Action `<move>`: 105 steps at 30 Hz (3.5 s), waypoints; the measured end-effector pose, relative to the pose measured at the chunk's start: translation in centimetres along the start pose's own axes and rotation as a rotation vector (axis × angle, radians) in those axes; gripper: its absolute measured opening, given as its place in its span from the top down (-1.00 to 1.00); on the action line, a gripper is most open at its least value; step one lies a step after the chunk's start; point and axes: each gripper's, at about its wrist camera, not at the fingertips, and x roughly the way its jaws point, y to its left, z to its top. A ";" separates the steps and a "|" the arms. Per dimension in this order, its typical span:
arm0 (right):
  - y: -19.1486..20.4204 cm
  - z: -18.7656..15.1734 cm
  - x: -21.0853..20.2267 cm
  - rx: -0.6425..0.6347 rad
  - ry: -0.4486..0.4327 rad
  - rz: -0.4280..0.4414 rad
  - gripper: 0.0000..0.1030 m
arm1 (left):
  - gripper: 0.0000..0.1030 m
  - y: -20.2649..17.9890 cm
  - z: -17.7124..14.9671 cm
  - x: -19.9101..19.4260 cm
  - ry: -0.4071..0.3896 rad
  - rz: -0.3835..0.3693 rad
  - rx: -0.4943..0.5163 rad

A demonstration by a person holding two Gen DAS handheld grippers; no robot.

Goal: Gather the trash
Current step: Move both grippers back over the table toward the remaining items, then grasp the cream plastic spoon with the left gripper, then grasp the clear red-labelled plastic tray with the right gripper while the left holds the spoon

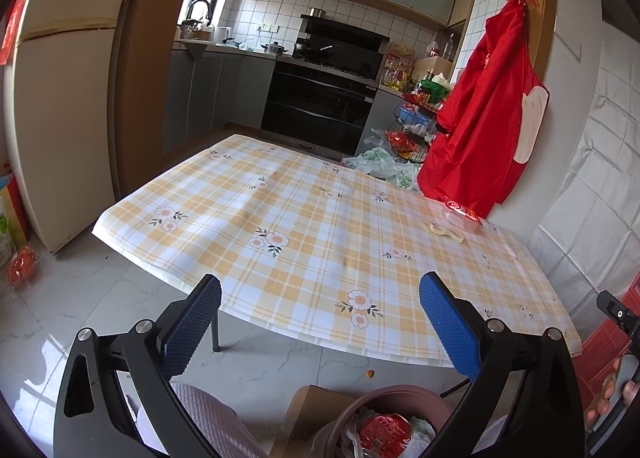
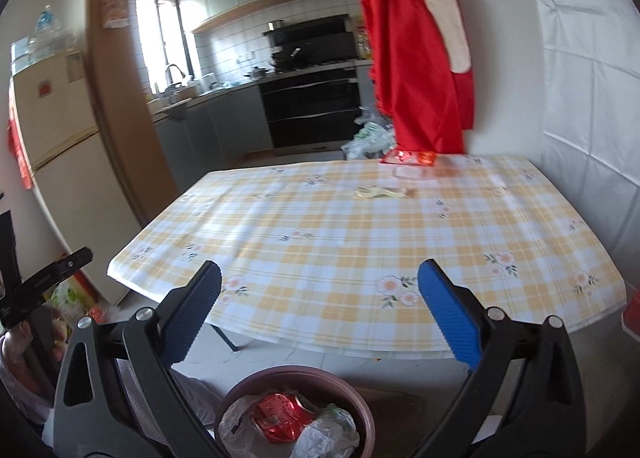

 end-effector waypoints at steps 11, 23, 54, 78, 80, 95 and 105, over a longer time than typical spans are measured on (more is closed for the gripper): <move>-4.4 0.1 2.4 0.073 0.026 -0.068 -0.88 | -0.88 -2.1 0.5 3.2 0.041 -0.004 0.067; -9.4 0.3 6.4 0.124 0.064 -0.113 -0.88 | -0.88 -7.6 1.8 9.4 0.103 -0.088 0.200; -25.1 6.9 24.2 0.200 0.188 -0.140 -0.88 | -0.15 -34.3 2.4 48.7 0.312 -0.449 0.972; -29.0 13.3 43.2 0.519 0.208 0.053 0.03 | 0.70 -23.8 5.3 42.6 0.315 -0.445 0.629; -29.4 13.5 44.4 0.575 0.197 0.059 0.03 | 0.70 -22.6 5.0 40.6 0.287 -0.434 0.609; -26.1 13.6 42.2 0.598 0.169 0.082 0.81 | 0.70 -17.1 3.7 32.8 0.243 -0.449 0.374; -22.3 13.5 34.3 0.453 0.118 0.120 0.90 | 0.70 -14.2 3.9 27.3 0.219 -0.428 0.260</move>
